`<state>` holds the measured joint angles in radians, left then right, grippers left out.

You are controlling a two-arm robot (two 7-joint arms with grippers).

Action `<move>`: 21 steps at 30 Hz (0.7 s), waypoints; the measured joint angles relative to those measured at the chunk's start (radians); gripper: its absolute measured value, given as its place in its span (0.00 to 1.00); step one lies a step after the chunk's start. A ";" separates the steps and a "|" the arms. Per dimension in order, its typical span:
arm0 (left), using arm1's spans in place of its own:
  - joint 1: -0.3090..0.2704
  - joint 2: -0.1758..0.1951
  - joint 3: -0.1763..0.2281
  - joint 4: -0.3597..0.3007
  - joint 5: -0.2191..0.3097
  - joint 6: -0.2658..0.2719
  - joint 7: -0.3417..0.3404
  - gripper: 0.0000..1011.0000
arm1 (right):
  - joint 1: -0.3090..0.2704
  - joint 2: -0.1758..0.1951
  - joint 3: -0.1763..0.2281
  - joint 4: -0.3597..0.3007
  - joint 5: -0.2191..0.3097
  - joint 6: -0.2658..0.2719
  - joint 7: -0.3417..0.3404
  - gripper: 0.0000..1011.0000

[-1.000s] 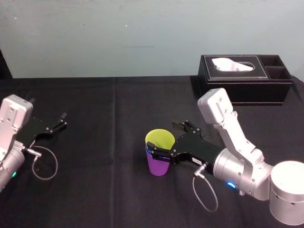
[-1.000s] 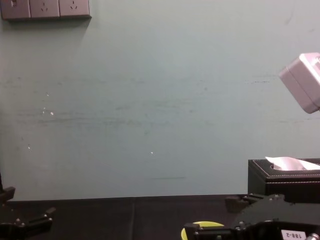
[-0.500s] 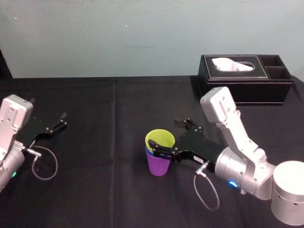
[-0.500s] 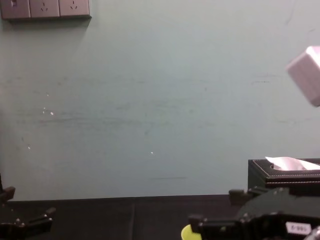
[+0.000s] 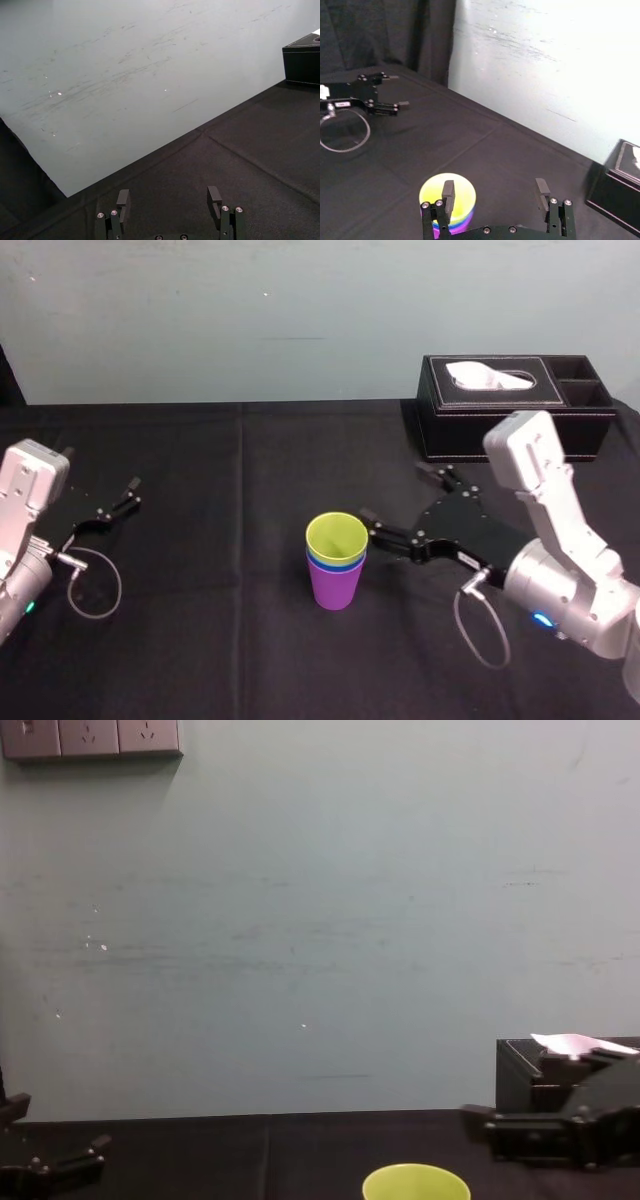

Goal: Stack the three plastic cups sequentially using one hand.

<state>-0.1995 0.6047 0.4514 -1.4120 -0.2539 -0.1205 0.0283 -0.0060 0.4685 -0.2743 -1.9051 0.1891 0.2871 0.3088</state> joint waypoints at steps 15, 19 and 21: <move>0.000 0.000 0.000 0.000 0.000 0.000 0.000 1.00 | -0.071 0.032 0.082 0.057 -0.041 -0.092 -0.007 0.99; 0.000 0.000 0.000 0.000 0.000 0.000 0.000 1.00 | -0.076 0.025 0.090 0.079 -0.049 -0.106 -0.009 0.99; 0.000 0.000 0.000 0.000 0.000 0.000 0.000 1.00 | -0.077 0.019 0.093 0.092 -0.053 -0.112 -0.009 0.99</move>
<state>-0.1996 0.6047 0.4514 -1.4120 -0.2539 -0.1205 0.0283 -0.0828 0.4875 -0.1809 -1.8128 0.1362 0.1747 0.2998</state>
